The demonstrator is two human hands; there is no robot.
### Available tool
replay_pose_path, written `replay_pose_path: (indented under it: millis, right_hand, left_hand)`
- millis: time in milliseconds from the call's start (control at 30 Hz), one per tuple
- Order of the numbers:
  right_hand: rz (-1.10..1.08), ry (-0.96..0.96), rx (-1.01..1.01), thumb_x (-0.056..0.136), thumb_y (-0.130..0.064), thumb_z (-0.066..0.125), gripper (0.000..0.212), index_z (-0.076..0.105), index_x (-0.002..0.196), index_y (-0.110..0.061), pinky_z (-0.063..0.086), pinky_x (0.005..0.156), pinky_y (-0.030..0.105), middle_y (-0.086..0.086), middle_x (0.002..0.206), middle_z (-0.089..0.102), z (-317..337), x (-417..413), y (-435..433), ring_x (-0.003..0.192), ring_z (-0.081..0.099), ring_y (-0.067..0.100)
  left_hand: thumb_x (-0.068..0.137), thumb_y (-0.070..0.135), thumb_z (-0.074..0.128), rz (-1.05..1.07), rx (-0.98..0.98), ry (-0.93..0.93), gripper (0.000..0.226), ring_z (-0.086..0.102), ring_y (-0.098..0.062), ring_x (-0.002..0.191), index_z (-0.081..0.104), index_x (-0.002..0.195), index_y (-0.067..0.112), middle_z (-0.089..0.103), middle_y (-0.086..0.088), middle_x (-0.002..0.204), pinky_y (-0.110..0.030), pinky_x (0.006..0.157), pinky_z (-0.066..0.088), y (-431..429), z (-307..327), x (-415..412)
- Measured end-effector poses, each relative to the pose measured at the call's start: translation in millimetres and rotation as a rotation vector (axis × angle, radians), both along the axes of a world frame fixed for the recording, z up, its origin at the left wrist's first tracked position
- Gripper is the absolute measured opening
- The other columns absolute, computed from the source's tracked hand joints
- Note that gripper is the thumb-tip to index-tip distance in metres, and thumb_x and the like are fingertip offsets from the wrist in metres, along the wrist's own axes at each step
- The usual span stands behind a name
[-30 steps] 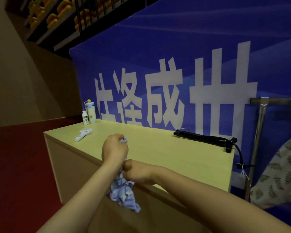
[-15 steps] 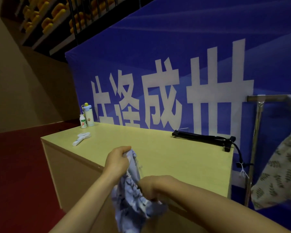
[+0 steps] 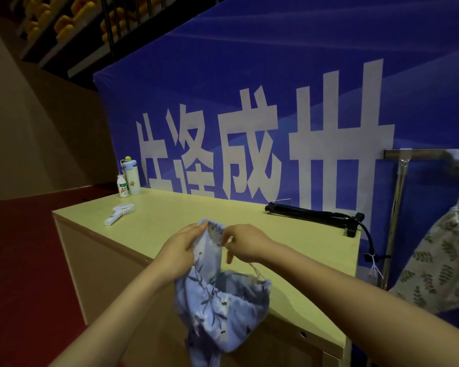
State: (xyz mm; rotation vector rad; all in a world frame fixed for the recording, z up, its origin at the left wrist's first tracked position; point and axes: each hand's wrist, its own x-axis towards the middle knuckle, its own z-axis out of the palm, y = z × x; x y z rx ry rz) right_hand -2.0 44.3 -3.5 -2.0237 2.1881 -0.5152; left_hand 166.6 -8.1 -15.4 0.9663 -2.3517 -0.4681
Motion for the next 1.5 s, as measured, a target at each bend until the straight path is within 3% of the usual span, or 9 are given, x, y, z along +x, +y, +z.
replay_pose_path:
  millis: [67, 167, 367, 500, 600, 767, 1033, 1233, 1500]
  right_hand:
    - [0.127, -0.288, 0.100, 0.089, -0.012, 0.052, 0.019, 0.069, 0.089, -0.003, 0.046, 0.060, 0.031, 0.018, 0.100, 0.069, 2, 11, 3, 0.072, 0.057, 0.023]
    - [0.184, -0.438, 0.206, 0.089, -0.007, 0.051, 0.019, 0.065, 0.076, -0.009, 0.035, 0.050, 0.021, 0.010, 0.089, 0.068, -3, 21, 1, 0.058, 0.047, 0.011]
    - [0.194, -0.626, 0.279, 0.095, -0.004, 0.050, 0.026, 0.061, 0.115, 0.008, 0.055, 0.081, 0.032, 0.023, 0.113, 0.066, -11, 22, -9, 0.074, 0.063, 0.020]
    - [0.263, -0.799, 0.157, 0.098, -0.005, 0.042, 0.021, 0.062, 0.103, -0.001, 0.053, 0.067, 0.021, 0.016, 0.096, 0.068, -1, -3, -5, 0.069, 0.064, 0.015]
    - [0.089, -0.910, -0.079, 0.097, -0.008, 0.044, 0.018, 0.062, 0.093, -0.006, 0.051, 0.061, 0.022, 0.009, 0.082, 0.067, 4, -43, -9, 0.063, 0.062, 0.014]
    - [-0.493, -0.368, -0.291, 0.096, -0.026, 0.048, 0.026, 0.060, 0.112, -0.010, 0.049, 0.081, 0.037, 0.009, 0.106, 0.068, -19, -141, -36, 0.095, 0.063, 0.026]
    - [-0.606, 0.043, -0.117, 0.096, -0.036, 0.047, 0.042, 0.044, 0.132, -0.014, 0.037, 0.105, 0.044, 0.006, 0.134, 0.051, -64, -219, -67, 0.124, 0.048, 0.026]
    - [-0.585, 0.150, -0.078, 0.097, -0.026, 0.043, 0.049, 0.032, 0.143, -0.015, 0.016, 0.118, 0.051, 0.006, 0.150, 0.036, -75, -275, -95, 0.142, 0.027, 0.026]
    - [-0.632, 0.108, 0.012, 0.095, -0.043, 0.046, 0.058, 0.032, 0.143, -0.013, 0.013, 0.118, 0.053, 0.012, 0.145, 0.041, -86, -309, -127, 0.140, 0.028, 0.032]
  left_hand:
    - [0.089, -0.015, 0.036, -0.016, 0.008, 0.006, 0.063, 0.034, -0.017, 0.140, 0.035, 0.147, 0.012, 0.035, -0.002, 0.152, -0.016, 0.106, 0.030, 1, 4, 1]
    - [0.091, -0.015, 0.036, -0.034, -0.003, -0.005, 0.061, 0.032, -0.015, 0.141, 0.035, 0.146, 0.011, 0.034, -0.002, 0.152, -0.008, 0.102, 0.026, 3, 8, 4]
    - [0.094, -0.012, 0.034, -0.037, 0.022, 0.013, 0.056, 0.030, -0.018, 0.143, 0.034, 0.146, 0.009, 0.033, -0.004, 0.153, -0.014, 0.107, 0.026, -5, 10, 10]
    - [0.092, -0.017, 0.034, -0.035, 0.085, 0.110, 0.058, 0.031, -0.018, 0.143, 0.037, 0.144, 0.008, 0.034, -0.005, 0.152, -0.012, 0.105, 0.026, -17, 4, -5]
    - [0.091, -0.019, 0.031, -0.061, 0.143, 0.182, 0.060, 0.027, -0.016, 0.144, 0.037, 0.144, 0.007, 0.031, -0.004, 0.154, -0.010, 0.104, 0.024, -25, -2, -29]
    - [0.093, -0.013, 0.033, -0.081, 0.213, 0.257, 0.058, 0.022, -0.014, 0.146, 0.036, 0.145, 0.013, 0.027, 0.000, 0.156, -0.016, 0.111, 0.021, -40, -11, -80]
    - [0.094, -0.013, 0.031, -0.047, 0.370, 0.285, 0.061, 0.022, -0.016, 0.147, 0.035, 0.146, 0.016, 0.025, 0.002, 0.158, -0.019, 0.104, 0.031, -65, -34, -137]
    - [0.094, -0.013, 0.031, 0.003, 0.440, 0.282, 0.062, 0.040, -0.020, 0.137, 0.035, 0.146, 0.019, 0.023, 0.002, 0.159, -0.008, 0.045, 0.036, -89, -49, -167]
    - [0.094, -0.013, 0.031, -0.005, 0.429, 0.285, 0.060, 0.029, -0.019, 0.144, 0.036, 0.146, 0.018, 0.024, 0.002, 0.158, -0.026, 0.081, 0.046, -108, -62, -189]
